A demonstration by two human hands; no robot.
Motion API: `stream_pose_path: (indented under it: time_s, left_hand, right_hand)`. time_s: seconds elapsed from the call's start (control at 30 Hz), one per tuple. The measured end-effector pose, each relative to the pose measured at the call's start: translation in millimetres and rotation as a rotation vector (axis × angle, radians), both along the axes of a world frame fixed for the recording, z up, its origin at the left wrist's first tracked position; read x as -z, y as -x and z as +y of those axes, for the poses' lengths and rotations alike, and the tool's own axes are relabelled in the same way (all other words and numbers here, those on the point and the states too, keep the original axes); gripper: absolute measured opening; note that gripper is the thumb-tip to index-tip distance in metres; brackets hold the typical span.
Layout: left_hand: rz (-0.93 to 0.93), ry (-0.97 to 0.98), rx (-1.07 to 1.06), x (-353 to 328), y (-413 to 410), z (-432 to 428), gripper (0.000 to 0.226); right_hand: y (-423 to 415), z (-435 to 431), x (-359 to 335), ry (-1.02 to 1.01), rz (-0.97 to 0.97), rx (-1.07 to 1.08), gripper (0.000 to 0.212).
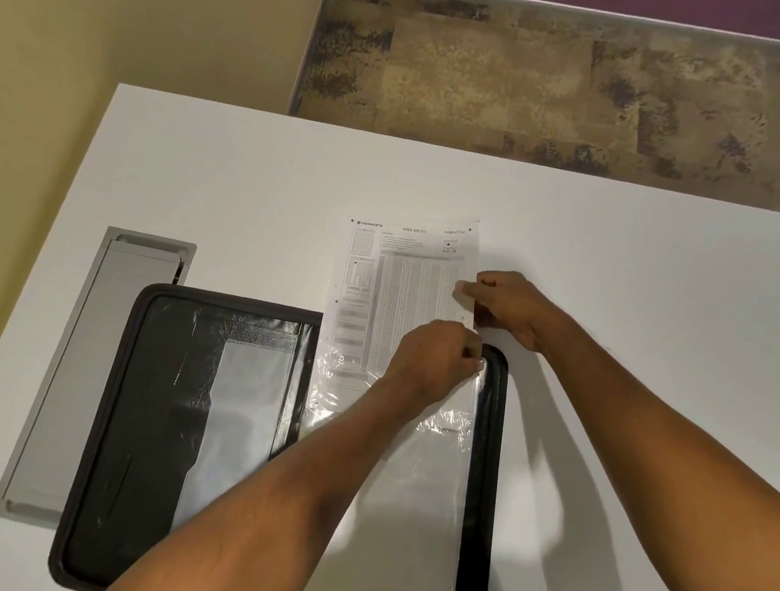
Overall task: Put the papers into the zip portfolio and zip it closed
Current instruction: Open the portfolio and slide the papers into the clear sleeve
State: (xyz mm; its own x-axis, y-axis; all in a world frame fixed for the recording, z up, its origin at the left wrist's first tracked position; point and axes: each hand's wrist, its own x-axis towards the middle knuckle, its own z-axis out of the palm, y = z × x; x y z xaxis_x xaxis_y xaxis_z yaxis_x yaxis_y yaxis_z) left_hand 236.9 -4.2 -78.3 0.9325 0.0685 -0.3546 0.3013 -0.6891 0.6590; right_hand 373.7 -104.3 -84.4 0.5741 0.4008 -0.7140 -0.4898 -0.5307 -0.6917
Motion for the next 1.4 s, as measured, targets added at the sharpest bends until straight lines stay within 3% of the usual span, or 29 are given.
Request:
stream_pose_path:
  time_s: [0.1, 0.27, 0.63, 0.8, 0.87, 1.0, 1.3, 1.4]
  left_hand:
    - [0.023, -0.019, 0.008, -1.7, -1.6, -2.4, 0.018]
    - [-0.021, -0.12, 0.047, -0.3, -2.0, -6.6, 0.026]
    - [-0.091, -0.208, 0.051, -5.7, 3.6, -13.9, 0.024]
    - [-0.075, -0.188, 0.027, -10.3, 4.2, -13.9, 0.025]
    - [-0.074, -0.183, 0.021, -10.8, 4.3, -14.7, 0.026]
    - [-0.074, -0.175, 0.006, -8.0, 5.3, -15.4, 0.026]
    - [-0.127, -0.13, -0.033, -5.4, 12.7, -18.3, 0.026]
    - [-0.125, -0.128, -0.007, -6.0, 15.1, -17.2, 0.023]
  right_hand:
    - [-9.1, 9.9, -3.8, 0.029, -0.076, 0.116, 0.019]
    - [-8.1, 8.7, -7.6, 0.034, -0.089, 0.095, 0.022]
    - [16.4, -23.9, -7.0, 0.081, 0.05, -0.219, 0.026]
    - [-0.3, 1.4, -11.0, 0.029, -0.114, 0.061, 0.025]
    - [-6.5, 8.2, -12.5, 0.034, -0.182, 0.063, 0.02]
    - [-8.5, 6.2, -12.4, 0.054, -0.25, -0.105, 0.015]
    - [14.0, -19.1, -10.7, 0.088, -0.207, -0.558, 0.017]
    - [19.3, -20.1, -16.8, 0.097, -0.196, -0.616, 0.021]
